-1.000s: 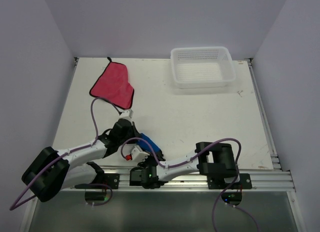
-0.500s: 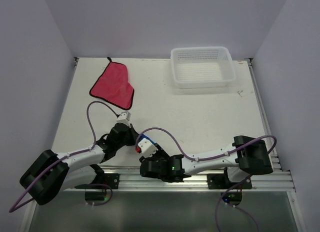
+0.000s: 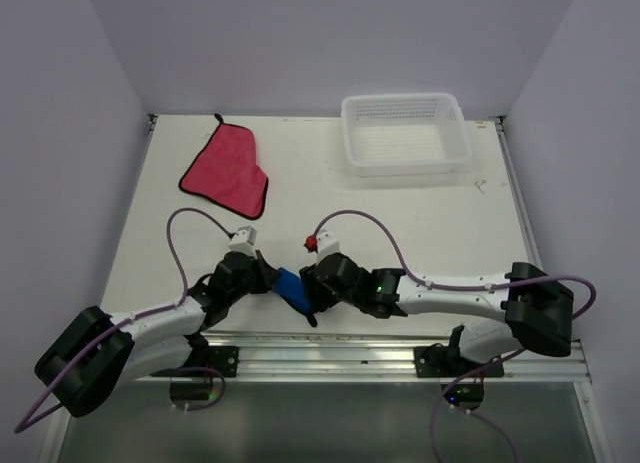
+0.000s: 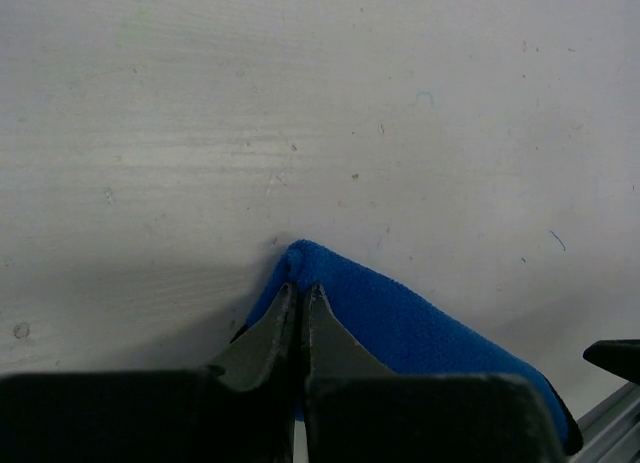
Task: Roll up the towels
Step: Roll the towel
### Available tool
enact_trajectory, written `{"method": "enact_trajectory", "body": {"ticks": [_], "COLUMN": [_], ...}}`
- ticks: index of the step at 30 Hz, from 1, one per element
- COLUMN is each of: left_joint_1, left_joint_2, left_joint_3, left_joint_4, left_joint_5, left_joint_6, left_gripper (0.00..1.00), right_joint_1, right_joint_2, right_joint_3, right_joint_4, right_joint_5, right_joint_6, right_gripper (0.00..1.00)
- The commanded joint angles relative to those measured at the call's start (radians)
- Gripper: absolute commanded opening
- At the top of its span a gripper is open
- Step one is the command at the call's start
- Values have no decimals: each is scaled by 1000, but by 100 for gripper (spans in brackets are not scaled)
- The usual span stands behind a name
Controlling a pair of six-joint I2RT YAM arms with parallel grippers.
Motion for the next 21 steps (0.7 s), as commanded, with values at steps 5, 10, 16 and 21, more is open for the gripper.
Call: {"method": "enact_trajectory", "body": {"ticks": [5, 10, 16, 21], "left_joint_1": [6, 8, 8, 0], "left_joint_2": [4, 4, 3, -6], "left_joint_3": [-38, -38, -41, -44], "left_joint_4": [-51, -52, -60, -77], "left_joint_5": [-30, -33, -51, -82], "left_joint_6": [-5, -8, -22, -43], "left_gripper": [0, 0, 0, 0], "right_joint_1": [-129, -169, -167, -164], "right_joint_2": [76, 117, 122, 142], "right_joint_3": [5, -22, -70, -105], "right_joint_4": [89, 107, 196, 247], "right_joint_5": [-214, -286, -358, -410], "right_joint_6": [85, 98, 124, 156], "right_gripper": [60, 60, 61, 61]}}
